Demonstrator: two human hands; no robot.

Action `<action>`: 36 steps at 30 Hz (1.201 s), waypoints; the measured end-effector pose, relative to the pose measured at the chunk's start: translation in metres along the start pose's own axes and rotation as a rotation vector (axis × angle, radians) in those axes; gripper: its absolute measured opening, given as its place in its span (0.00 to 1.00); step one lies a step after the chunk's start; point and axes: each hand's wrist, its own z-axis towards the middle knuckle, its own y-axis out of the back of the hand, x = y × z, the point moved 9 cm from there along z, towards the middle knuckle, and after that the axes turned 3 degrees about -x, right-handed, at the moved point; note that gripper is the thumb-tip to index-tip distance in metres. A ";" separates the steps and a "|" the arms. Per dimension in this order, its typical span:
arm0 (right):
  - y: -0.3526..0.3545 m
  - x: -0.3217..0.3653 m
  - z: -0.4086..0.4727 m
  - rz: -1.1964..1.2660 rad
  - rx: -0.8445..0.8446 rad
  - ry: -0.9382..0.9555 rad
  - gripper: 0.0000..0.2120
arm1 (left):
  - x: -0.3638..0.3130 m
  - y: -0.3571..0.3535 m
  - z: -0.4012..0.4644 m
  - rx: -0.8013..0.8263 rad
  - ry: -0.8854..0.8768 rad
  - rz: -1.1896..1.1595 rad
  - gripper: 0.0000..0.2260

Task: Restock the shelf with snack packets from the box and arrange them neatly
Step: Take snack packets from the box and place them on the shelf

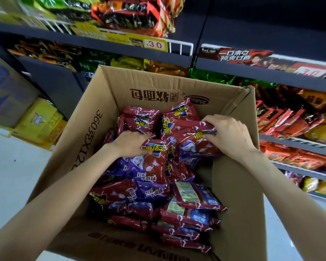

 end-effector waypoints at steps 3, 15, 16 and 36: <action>0.021 -0.003 -0.010 0.061 -0.110 0.016 0.20 | -0.008 0.018 -0.016 -0.082 -0.026 -0.098 0.31; 0.040 -0.004 -0.032 0.108 -0.175 0.124 0.19 | -0.011 -0.008 -0.076 -0.128 0.103 0.041 0.31; 0.041 -0.004 -0.032 0.117 -0.176 0.125 0.18 | -0.010 -0.007 -0.078 -0.124 0.112 0.052 0.30; 0.269 -0.191 -0.079 0.657 -0.659 -0.101 0.07 | -0.186 0.308 -0.107 -1.271 0.181 -0.218 0.28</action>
